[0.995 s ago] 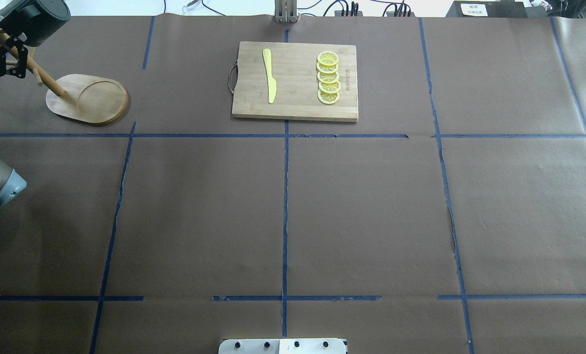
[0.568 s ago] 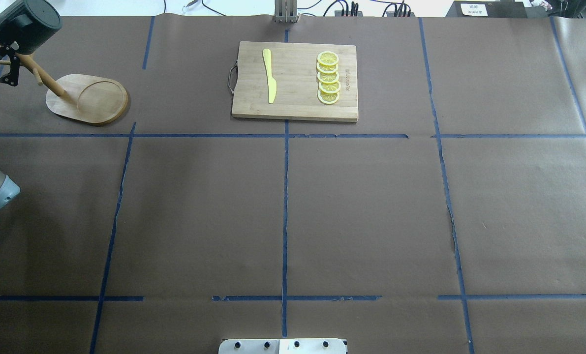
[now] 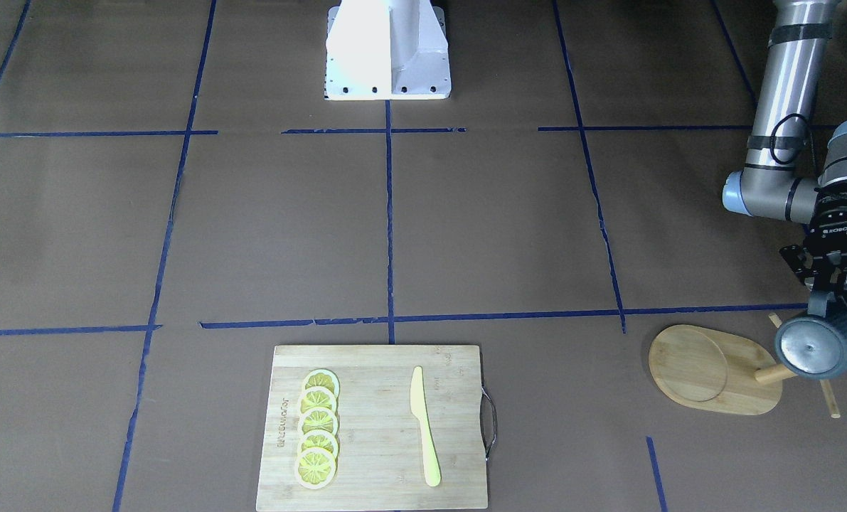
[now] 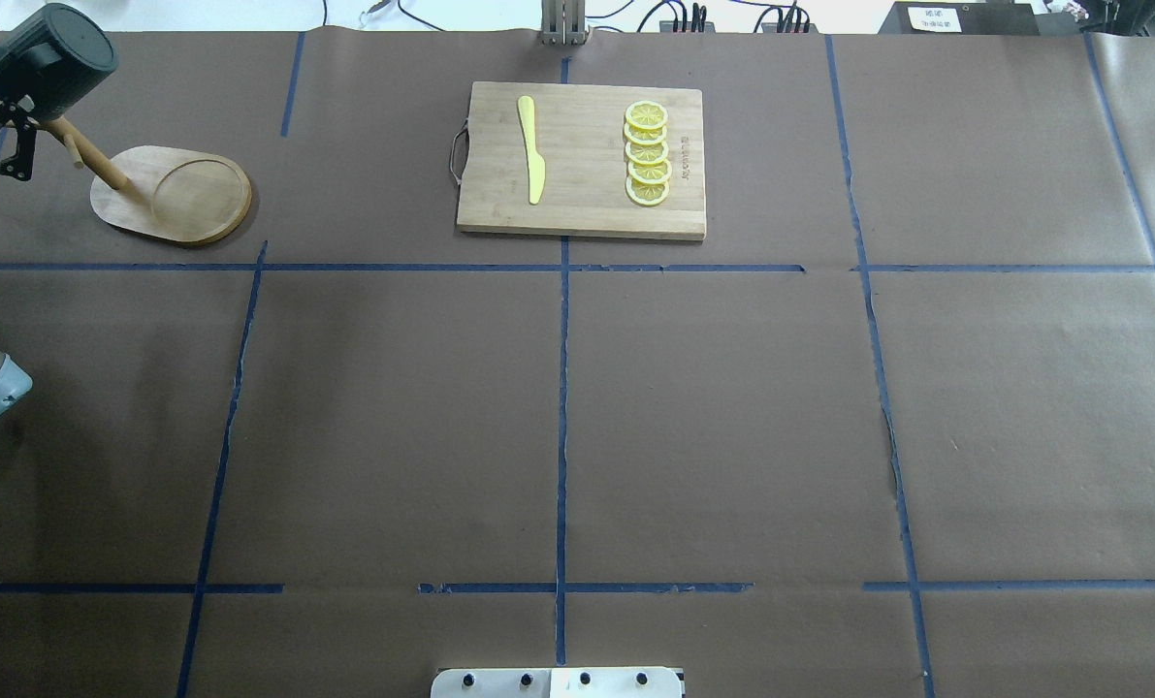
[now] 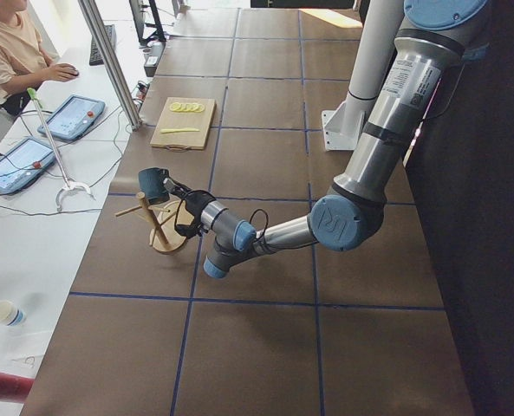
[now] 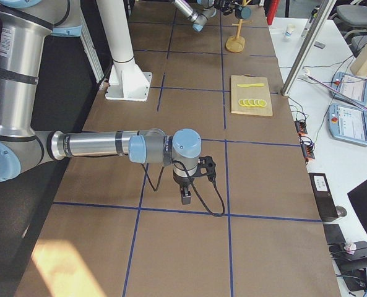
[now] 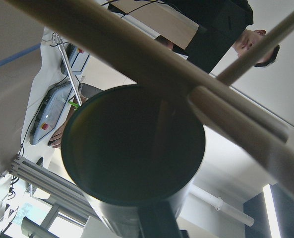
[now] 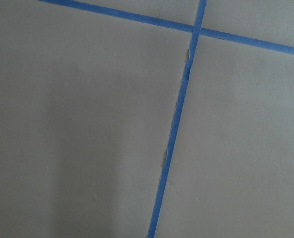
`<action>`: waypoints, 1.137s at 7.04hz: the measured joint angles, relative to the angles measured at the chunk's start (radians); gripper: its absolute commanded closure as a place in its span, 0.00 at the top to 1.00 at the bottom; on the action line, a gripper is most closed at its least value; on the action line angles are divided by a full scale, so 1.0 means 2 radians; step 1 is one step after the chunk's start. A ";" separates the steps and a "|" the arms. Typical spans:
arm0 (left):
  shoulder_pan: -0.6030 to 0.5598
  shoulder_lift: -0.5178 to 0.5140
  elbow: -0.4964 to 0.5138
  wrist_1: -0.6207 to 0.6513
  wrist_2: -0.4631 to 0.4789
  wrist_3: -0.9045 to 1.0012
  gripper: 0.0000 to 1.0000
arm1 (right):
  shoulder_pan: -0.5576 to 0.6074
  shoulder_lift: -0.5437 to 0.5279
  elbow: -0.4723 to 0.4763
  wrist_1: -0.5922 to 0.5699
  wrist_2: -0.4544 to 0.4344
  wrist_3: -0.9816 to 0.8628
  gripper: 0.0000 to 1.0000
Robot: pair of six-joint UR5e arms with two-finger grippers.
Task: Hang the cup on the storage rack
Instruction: 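Hook the mug handle onto a rack peg with the left gripper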
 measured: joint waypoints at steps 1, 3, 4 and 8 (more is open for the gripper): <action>0.000 0.000 0.002 0.000 -0.001 0.001 1.00 | 0.000 0.000 0.000 0.000 0.000 0.000 1.00; 0.000 0.004 0.000 -0.006 -0.003 0.001 1.00 | 0.000 -0.001 0.000 0.000 0.000 0.000 1.00; 0.000 0.012 -0.002 -0.018 -0.003 0.001 1.00 | 0.000 -0.001 0.000 0.000 0.001 0.000 1.00; 0.006 0.069 -0.078 -0.043 -0.025 0.097 1.00 | 0.000 -0.002 0.000 0.000 0.001 0.001 1.00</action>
